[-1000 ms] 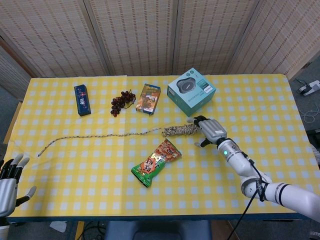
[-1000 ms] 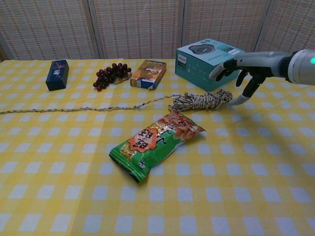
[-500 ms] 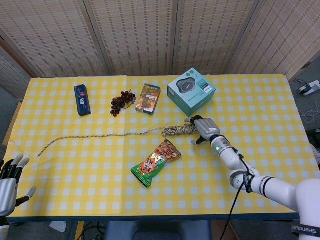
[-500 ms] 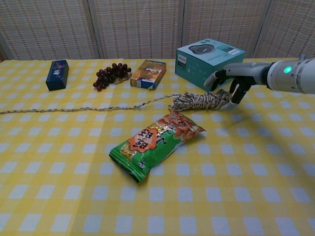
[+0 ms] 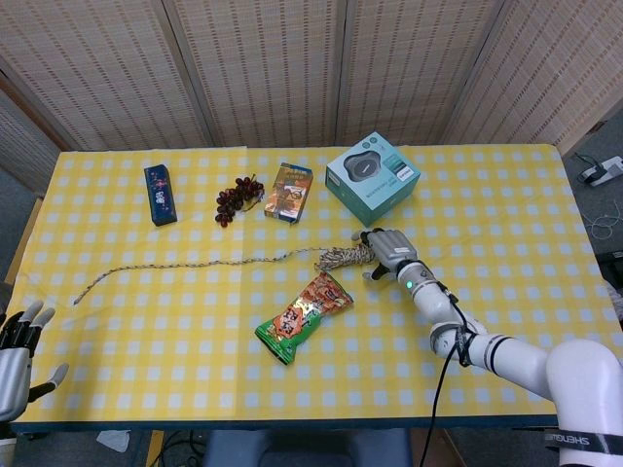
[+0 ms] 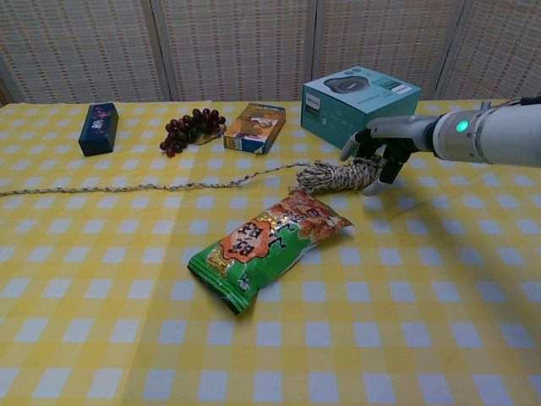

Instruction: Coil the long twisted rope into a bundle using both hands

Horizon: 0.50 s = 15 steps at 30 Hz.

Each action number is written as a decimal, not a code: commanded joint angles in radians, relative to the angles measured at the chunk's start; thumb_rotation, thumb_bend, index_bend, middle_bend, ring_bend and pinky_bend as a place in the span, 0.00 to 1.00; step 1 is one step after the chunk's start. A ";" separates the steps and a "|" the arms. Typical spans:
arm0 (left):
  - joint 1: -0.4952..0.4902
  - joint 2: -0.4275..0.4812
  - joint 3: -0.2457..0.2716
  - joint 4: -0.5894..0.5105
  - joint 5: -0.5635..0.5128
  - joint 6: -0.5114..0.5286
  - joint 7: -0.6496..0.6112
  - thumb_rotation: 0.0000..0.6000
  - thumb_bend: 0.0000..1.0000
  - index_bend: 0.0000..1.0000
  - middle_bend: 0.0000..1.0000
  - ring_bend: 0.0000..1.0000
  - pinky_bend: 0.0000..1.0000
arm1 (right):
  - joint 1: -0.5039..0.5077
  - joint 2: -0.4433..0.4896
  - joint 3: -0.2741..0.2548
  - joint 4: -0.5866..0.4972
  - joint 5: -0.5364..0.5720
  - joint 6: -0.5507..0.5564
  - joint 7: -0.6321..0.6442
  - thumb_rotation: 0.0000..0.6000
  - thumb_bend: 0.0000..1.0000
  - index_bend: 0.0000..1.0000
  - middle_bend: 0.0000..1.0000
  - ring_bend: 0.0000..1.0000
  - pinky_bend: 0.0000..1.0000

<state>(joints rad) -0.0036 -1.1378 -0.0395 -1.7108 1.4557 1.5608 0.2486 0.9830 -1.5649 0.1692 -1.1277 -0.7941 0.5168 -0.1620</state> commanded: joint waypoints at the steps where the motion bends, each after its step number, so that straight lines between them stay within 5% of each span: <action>1: -0.001 -0.001 0.000 0.003 -0.001 -0.001 -0.002 1.00 0.24 0.18 0.09 0.10 0.03 | -0.002 0.029 -0.015 -0.043 -0.002 0.004 -0.011 1.00 0.21 0.20 0.29 0.17 0.24; 8: -0.005 -0.008 0.000 0.013 -0.001 -0.009 -0.008 1.00 0.24 0.18 0.09 0.10 0.03 | -0.027 0.110 -0.032 -0.159 -0.012 0.034 -0.004 1.00 0.21 0.21 0.30 0.18 0.24; 15: -0.005 -0.010 0.000 0.010 0.001 -0.008 -0.006 1.00 0.24 0.18 0.09 0.10 0.03 | -0.014 0.096 -0.028 -0.134 -0.008 0.042 -0.004 1.00 0.21 0.21 0.30 0.18 0.24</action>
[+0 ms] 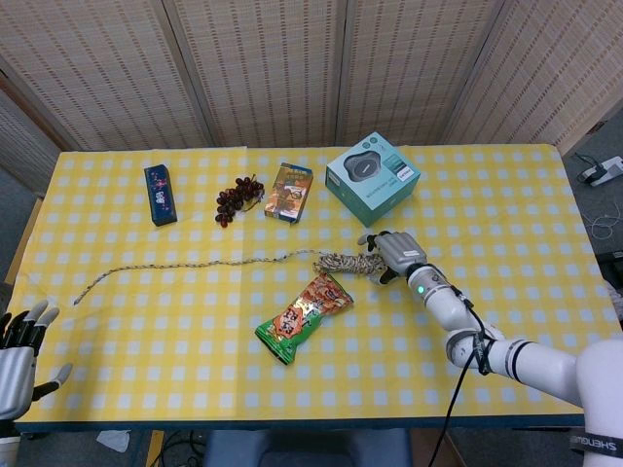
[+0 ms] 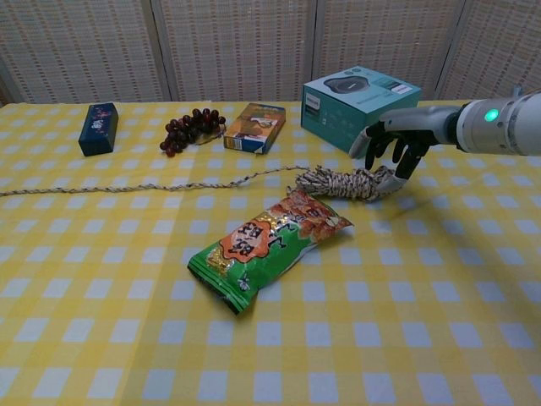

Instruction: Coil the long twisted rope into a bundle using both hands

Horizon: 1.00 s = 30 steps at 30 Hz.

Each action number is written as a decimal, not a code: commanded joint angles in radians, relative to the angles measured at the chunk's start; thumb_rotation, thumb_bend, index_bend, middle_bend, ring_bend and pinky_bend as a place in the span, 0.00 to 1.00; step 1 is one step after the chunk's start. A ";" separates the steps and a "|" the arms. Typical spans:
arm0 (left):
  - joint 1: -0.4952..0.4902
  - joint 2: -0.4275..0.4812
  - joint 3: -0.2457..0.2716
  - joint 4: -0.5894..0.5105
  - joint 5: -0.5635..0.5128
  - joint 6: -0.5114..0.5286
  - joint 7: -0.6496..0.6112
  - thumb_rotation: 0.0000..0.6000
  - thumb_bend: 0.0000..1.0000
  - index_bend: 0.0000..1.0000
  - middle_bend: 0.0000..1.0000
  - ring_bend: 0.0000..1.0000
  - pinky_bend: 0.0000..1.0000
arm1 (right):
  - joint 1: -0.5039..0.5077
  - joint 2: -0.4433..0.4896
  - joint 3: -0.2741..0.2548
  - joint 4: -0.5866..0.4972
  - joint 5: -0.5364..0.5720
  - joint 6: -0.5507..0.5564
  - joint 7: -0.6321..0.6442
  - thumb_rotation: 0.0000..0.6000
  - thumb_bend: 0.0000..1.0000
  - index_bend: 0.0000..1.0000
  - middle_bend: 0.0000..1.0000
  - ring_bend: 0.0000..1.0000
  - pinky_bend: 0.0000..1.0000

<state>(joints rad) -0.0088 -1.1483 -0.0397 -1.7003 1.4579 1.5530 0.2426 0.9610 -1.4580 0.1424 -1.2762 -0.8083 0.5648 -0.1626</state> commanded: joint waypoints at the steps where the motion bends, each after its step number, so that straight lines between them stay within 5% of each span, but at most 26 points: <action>1: 0.001 0.002 0.000 -0.001 -0.002 0.000 -0.001 1.00 0.24 0.18 0.09 0.10 0.03 | 0.013 -0.019 -0.003 0.025 0.013 -0.011 -0.006 1.00 0.21 0.21 0.30 0.18 0.24; 16: 0.004 0.001 0.001 0.007 -0.004 -0.001 -0.010 1.00 0.24 0.18 0.09 0.10 0.03 | 0.051 -0.107 -0.031 0.092 0.052 0.036 -0.087 1.00 0.22 0.31 0.33 0.20 0.24; 30: -0.003 -0.007 0.001 0.011 0.002 -0.006 -0.016 1.00 0.23 0.18 0.09 0.10 0.03 | 0.080 -0.110 -0.065 0.050 0.069 0.108 -0.240 1.00 0.23 0.32 0.33 0.20 0.24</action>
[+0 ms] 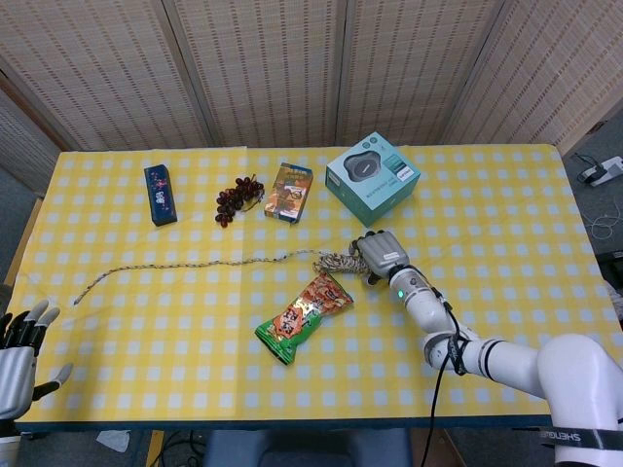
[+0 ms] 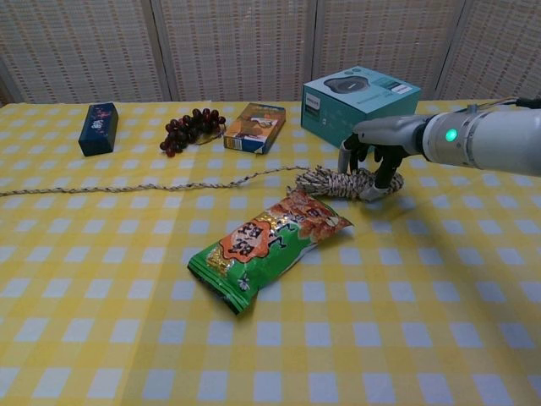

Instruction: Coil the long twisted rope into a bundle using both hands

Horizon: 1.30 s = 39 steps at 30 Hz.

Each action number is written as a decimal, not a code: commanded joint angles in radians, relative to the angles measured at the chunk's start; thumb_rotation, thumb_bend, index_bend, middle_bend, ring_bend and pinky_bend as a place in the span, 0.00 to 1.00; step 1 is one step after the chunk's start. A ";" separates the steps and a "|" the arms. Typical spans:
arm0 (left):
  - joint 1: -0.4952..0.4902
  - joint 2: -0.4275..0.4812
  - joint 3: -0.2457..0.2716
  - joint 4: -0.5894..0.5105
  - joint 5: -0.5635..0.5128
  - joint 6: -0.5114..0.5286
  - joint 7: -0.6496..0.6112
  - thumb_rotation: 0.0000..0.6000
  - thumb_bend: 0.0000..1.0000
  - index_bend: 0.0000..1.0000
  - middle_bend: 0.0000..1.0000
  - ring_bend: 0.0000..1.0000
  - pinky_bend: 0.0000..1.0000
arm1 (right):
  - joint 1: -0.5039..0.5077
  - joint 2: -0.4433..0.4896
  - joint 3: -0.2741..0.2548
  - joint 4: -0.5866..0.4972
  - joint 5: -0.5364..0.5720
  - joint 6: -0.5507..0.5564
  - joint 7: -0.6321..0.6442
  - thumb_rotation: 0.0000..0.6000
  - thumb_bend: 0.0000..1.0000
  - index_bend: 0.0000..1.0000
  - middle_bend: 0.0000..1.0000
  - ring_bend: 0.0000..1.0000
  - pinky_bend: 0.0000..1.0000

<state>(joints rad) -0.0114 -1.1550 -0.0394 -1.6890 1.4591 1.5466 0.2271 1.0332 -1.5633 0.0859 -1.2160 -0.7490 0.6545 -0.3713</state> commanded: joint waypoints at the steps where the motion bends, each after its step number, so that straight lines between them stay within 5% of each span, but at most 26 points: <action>1: 0.000 -0.001 0.001 0.000 0.002 0.000 -0.002 1.00 0.24 0.18 0.09 0.10 0.03 | 0.011 -0.010 -0.013 -0.010 0.015 0.027 -0.050 1.00 0.23 0.32 0.33 0.20 0.24; 22: 0.004 -0.010 0.006 0.024 -0.003 -0.006 -0.031 1.00 0.24 0.18 0.09 0.10 0.03 | 0.017 -0.118 0.007 0.081 0.088 0.096 -0.169 1.00 0.26 0.46 0.40 0.26 0.25; 31: -0.004 -0.002 0.000 0.023 -0.002 -0.012 -0.025 1.00 0.24 0.18 0.09 0.10 0.03 | -0.028 -0.129 0.041 0.090 0.029 0.116 -0.091 1.00 0.43 0.61 0.51 0.38 0.40; 39: -0.037 0.041 -0.028 0.011 0.003 -0.030 -0.022 1.00 0.24 0.18 0.09 0.10 0.03 | -0.104 -0.029 0.082 -0.004 -0.077 0.131 0.069 1.00 0.60 0.69 0.58 0.48 0.59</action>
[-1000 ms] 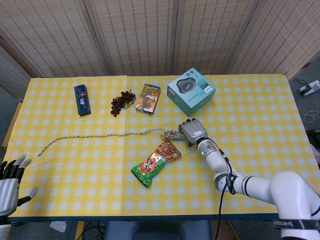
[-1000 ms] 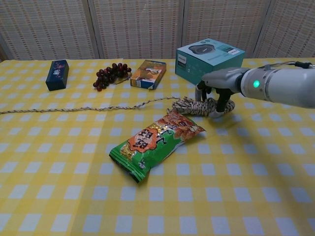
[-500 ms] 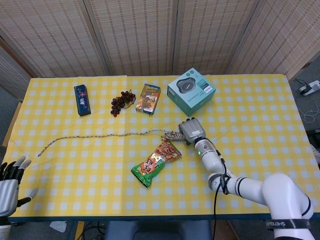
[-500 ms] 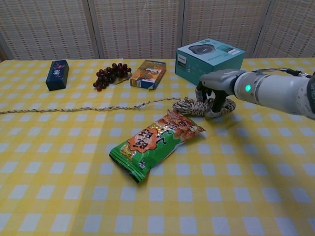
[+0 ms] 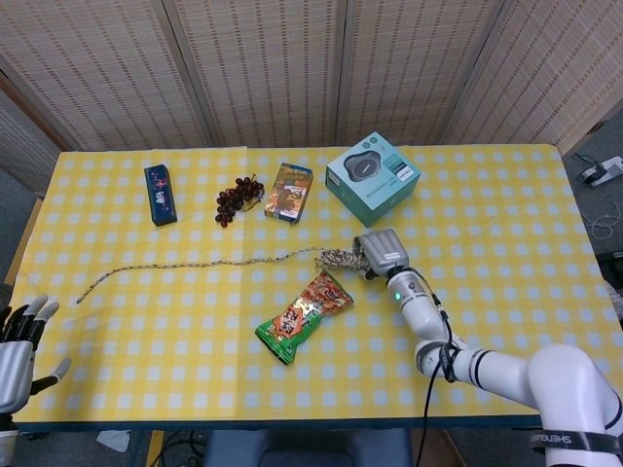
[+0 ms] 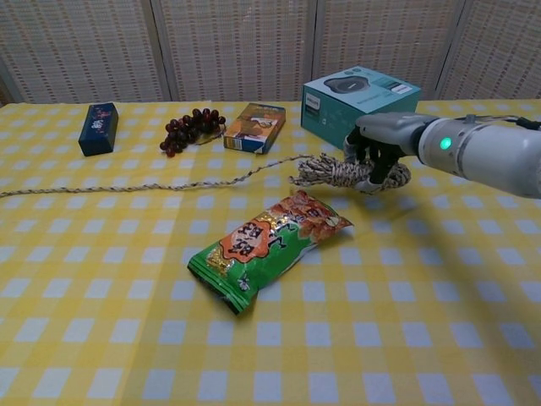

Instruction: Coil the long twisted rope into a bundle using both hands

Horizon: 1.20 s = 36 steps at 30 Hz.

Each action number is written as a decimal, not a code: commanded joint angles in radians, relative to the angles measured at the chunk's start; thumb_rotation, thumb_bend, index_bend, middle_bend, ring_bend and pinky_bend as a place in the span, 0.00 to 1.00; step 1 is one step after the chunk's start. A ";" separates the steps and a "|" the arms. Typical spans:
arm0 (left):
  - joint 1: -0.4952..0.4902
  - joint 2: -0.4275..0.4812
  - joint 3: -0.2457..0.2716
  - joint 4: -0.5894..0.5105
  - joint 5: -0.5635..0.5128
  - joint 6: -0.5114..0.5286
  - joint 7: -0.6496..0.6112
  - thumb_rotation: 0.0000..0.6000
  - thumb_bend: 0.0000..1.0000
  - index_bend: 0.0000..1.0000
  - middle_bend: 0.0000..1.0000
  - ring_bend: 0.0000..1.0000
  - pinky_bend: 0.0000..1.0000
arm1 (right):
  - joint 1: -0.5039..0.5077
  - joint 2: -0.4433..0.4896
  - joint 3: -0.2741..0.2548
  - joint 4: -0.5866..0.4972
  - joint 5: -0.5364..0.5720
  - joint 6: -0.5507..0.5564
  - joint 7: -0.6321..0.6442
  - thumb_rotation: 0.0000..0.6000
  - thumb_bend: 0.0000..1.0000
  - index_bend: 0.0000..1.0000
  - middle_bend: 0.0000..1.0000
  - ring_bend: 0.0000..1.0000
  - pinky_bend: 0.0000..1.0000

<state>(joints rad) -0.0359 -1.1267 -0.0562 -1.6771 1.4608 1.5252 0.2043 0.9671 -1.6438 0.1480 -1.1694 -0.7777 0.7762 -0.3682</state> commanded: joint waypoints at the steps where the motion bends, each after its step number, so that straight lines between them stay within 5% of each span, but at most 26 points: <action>1: -0.020 0.019 -0.017 -0.001 0.001 -0.013 -0.001 1.00 0.24 0.19 0.09 0.10 0.03 | -0.047 0.068 0.023 -0.066 -0.060 0.010 0.085 1.00 0.61 0.70 0.59 0.49 0.59; 7: -0.092 0.061 -0.060 0.003 -0.017 -0.095 -0.048 1.00 0.24 0.22 0.09 0.11 0.03 | -0.101 0.167 0.029 -0.168 -0.141 0.027 0.168 1.00 0.64 0.71 0.60 0.50 0.61; 12: -0.179 0.065 -0.101 0.031 -0.058 -0.214 -0.119 1.00 0.24 0.28 0.21 0.26 0.11 | -0.118 0.211 0.023 -0.209 -0.160 0.019 0.179 1.00 0.64 0.71 0.60 0.50 0.61; 22: -0.383 -0.067 -0.174 0.170 -0.227 -0.458 -0.029 1.00 0.24 0.44 0.73 0.71 0.83 | -0.118 0.236 0.031 -0.239 -0.143 0.008 0.161 1.00 0.64 0.72 0.60 0.50 0.61; 31: -0.534 -0.154 -0.191 0.294 -0.400 -0.646 0.115 1.00 0.24 0.45 0.98 0.92 1.00 | -0.103 0.231 0.033 -0.252 -0.113 0.003 0.124 1.00 0.64 0.72 0.60 0.50 0.61; 36: -0.592 -0.193 -0.194 0.349 -0.540 -0.731 0.162 1.00 0.24 0.48 1.00 0.96 1.00 | -0.094 0.231 0.033 -0.265 -0.101 0.001 0.106 1.00 0.64 0.72 0.60 0.51 0.61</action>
<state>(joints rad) -0.5923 -1.2937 -0.2471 -1.3629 0.9830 0.8400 0.3351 0.8718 -1.4133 0.1814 -1.4333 -0.8800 0.7778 -0.2613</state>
